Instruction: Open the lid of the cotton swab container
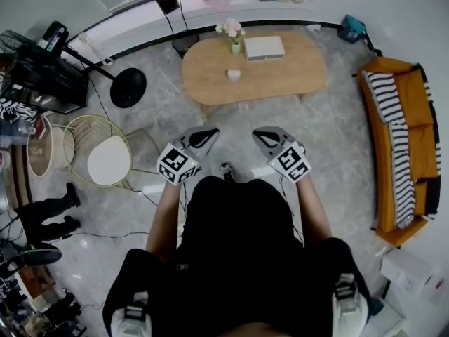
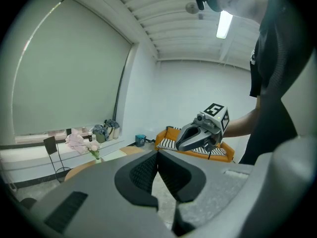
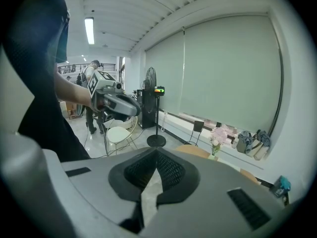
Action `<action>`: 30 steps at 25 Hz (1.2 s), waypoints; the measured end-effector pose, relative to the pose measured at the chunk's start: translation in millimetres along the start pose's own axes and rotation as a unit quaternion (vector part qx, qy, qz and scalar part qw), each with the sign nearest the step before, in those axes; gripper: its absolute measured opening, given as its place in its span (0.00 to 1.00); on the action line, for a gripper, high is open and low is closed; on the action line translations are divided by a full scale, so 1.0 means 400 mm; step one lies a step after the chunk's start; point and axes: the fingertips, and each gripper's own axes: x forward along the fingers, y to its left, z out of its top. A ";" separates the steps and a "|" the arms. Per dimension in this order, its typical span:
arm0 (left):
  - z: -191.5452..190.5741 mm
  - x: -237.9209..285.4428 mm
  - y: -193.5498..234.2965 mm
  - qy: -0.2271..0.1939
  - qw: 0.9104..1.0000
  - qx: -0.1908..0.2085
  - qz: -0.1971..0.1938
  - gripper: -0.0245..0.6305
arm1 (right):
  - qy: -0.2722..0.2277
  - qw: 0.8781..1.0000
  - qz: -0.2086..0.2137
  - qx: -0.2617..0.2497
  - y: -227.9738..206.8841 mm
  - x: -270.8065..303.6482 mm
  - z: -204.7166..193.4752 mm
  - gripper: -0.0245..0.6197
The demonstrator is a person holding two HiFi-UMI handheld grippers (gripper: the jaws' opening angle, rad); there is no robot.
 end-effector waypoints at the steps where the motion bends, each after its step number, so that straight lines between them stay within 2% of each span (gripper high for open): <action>1: 0.001 -0.002 0.010 0.000 1.000 0.000 -0.002 0.04 | 0.003 1.000 -0.003 0.002 -0.001 0.008 0.004 0.03; 8: 0.000 0.013 0.044 0.001 1.000 -0.001 -0.021 0.04 | 0.012 1.000 -0.015 0.012 -0.009 0.029 0.006 0.03; 13: 0.005 0.031 0.052 0.007 1.000 -0.007 -0.017 0.04 | 0.024 1.000 -0.005 0.016 -0.027 0.029 -0.017 0.03; 18: -0.006 0.035 0.071 0.013 1.000 -0.018 0.000 0.04 | 0.018 1.000 0.008 0.015 -0.058 0.048 -0.004 0.03; 22: 0.010 0.075 0.078 0.010 0.999 -0.022 0.023 0.04 | 0.018 0.999 0.028 -0.007 -0.098 0.046 -0.015 0.03; 30: 0.078 0.183 0.099 0.005 0.998 -0.023 0.055 0.04 | 0.010 0.998 0.056 -0.032 -0.244 0.017 -0.007 0.03</action>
